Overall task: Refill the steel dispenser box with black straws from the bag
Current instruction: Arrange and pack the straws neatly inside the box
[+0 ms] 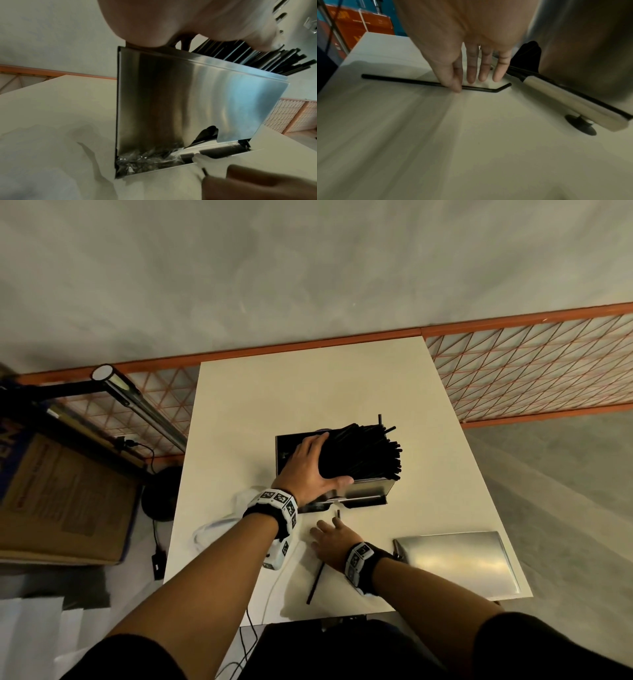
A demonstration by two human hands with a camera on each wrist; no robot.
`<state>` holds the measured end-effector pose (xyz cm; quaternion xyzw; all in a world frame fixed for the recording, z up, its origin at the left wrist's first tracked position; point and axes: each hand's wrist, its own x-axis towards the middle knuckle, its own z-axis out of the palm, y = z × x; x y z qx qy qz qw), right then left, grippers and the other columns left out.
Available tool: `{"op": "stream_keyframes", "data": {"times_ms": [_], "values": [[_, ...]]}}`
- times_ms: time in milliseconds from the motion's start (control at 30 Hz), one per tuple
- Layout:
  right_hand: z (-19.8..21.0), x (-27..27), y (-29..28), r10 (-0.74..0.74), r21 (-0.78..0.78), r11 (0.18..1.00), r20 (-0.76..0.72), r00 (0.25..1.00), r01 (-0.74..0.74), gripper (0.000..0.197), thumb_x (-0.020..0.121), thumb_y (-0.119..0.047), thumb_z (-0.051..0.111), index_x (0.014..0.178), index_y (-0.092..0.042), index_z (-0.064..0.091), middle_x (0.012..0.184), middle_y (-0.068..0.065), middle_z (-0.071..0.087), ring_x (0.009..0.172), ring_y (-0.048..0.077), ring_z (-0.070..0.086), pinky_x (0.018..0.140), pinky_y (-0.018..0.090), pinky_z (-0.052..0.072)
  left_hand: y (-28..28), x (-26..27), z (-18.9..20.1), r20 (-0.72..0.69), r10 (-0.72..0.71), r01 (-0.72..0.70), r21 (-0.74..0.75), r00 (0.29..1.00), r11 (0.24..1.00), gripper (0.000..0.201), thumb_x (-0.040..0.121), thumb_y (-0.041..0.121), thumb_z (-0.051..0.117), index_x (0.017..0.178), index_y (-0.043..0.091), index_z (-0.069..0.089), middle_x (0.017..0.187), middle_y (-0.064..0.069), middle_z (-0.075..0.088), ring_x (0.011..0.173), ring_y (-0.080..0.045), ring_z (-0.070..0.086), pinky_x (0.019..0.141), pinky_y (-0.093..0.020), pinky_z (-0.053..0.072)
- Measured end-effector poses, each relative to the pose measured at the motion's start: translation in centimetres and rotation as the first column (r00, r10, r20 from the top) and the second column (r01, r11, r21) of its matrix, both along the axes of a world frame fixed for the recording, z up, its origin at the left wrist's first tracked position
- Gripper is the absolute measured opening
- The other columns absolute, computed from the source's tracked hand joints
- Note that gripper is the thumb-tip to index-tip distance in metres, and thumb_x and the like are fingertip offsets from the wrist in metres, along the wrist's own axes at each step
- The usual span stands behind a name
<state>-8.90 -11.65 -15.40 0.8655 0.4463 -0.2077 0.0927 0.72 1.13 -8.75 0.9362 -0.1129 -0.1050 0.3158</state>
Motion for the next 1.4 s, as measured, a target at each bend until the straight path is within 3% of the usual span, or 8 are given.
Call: {"op": "stream_keyframes", "data": {"times_ms": [200, 333, 600, 767, 1100, 1233, 1300, 1400], "values": [[0.4, -0.9, -0.5, 0.147, -0.099, 0.984, 0.014, 0.989, -0.145, 0.021, 0.095, -0.019, 0.054, 0.111, -0.014, 0.067, 0.115, 0.003, 0.066, 0.115, 0.027, 0.053, 0.1, 0.047, 0.039, 0.3, 0.0, -0.4, 0.041, 0.013, -0.008, -0.121, 0.999, 0.993, 0.103, 0.081, 0.086, 0.047, 0.16, 0.024, 0.025, 0.158, 0.0, 0.034, 0.146, -0.02, 0.036, 0.117, -0.047, 0.039], [3.2, -0.1, -0.8, -0.039, -0.088, 0.996, -0.098, 0.994, 0.03, 0.028, 0.089, -0.022, 0.06, 0.115, -0.011, 0.06, 0.113, 0.009, 0.066, 0.104, 0.031, 0.063, 0.094, 0.044, 0.043, 0.4, 0.0, -0.3, 0.05, 0.006, 0.001, -0.142, 0.999, 0.99, 0.1, 0.083, 0.084, 0.045, 0.161, 0.024, 0.025, 0.158, 0.0, 0.034, 0.146, -0.019, 0.035, 0.117, -0.043, 0.038], [17.9, 4.0, -5.0, -0.288, -0.001, 0.958, 0.035, 0.957, 0.288, 0.018, 0.093, -0.017, 0.051, 0.107, -0.015, 0.063, 0.105, 0.008, 0.068, 0.093, 0.033, 0.068, 0.073, 0.038, 0.052, 0.6, 0.1, -0.1, 0.045, 0.064, -0.054, -0.209, 0.997, 0.977, 0.078, 0.095, 0.073, 0.027, 0.159, 0.03, 0.034, 0.153, 0.004, 0.044, 0.144, -0.011, 0.036, 0.117, -0.034, 0.034], [25.0, 6.9, -6.8, -0.325, 0.02, 0.945, 0.191, 0.926, 0.327, 0.016, 0.096, -0.011, 0.046, 0.102, -0.016, 0.061, 0.101, 0.006, 0.066, 0.087, 0.031, 0.067, 0.061, 0.034, 0.037, 0.7, 0.5, -0.7, 0.041, 0.081, -0.069, -0.238, 0.996, 0.969, 0.076, 0.097, 0.077, 0.025, 0.157, 0.032, 0.04, 0.152, 0.01, 0.046, 0.144, -0.006, 0.037, 0.12, -0.037, 0.033], [19.0, 11.5, -2.4, -0.384, 0.224, 0.909, 0.123, 0.915, 0.351, 0.026, 0.096, -0.012, 0.05, 0.12, -0.018, 0.06, 0.106, 0.006, 0.057, 0.099, 0.029, 0.059, 0.063, 0.036, 0.041, 0.6, 0.1, -1.0, 0.053, 0.114, -0.092, -0.308, 0.992, 0.947, 0.058, 0.099, 0.071, 0.043, 0.147, 0.038, 0.045, 0.144, 0.014, 0.051, 0.135, -0.007, 0.047, 0.111, -0.044, 0.044], [18.6, 12.3, -4.7, -0.426, 0.544, 0.764, 0.022, 0.905, 0.346, 0.022, 0.089, -0.012, 0.055, 0.107, -0.013, 0.067, 0.104, 0.007, 0.06, 0.097, 0.029, 0.058, 0.074, 0.042, 0.05, 0.3, -0.1, -0.5, 0.103, 0.021, -0.005, -0.151, 0.994, 0.989, 0.077, 0.093, 0.07, 0.053, 0.156, 0.032, 0.033, 0.152, 0.008, 0.042, 0.14, -0.012, 0.04, 0.114, -0.039, 0.041], [18.2, 12.2, -6.8, -0.528, 0.721, 0.587, -0.005, 0.849, 0.368, 0.021, 0.087, -0.013, 0.059, 0.105, -0.013, 0.07, 0.104, 0.006, 0.063, 0.096, 0.028, 0.06, 0.08, 0.042, 0.051, 0.1, 0.0, -0.3, 0.107, 0.0, 0.009, -0.085, 0.994, 0.996, 0.094, 0.084, 0.071, 0.063, 0.16, 0.029, 0.026, 0.156, 0.005, 0.038, 0.143, -0.015, 0.036, 0.117, -0.038, 0.037], [16.5, 11.4, -10.7, -0.758, 0.805, 0.254, -0.178, 0.627, 0.536, 0.021, 0.092, -0.016, 0.061, 0.111, -0.013, 0.068, 0.105, 0.005, 0.064, 0.092, 0.023, 0.062, 0.08, 0.032, 0.049, -0.3, 0.0, -0.2, 0.101, -0.033, 0.029, 0.041, 0.994, 0.999, 0.11, 0.078, 0.071, 0.071, 0.162, 0.024, 0.019, 0.16, 0.001, 0.032, 0.147, -0.019, 0.031, 0.121, -0.043, 0.032]]}}
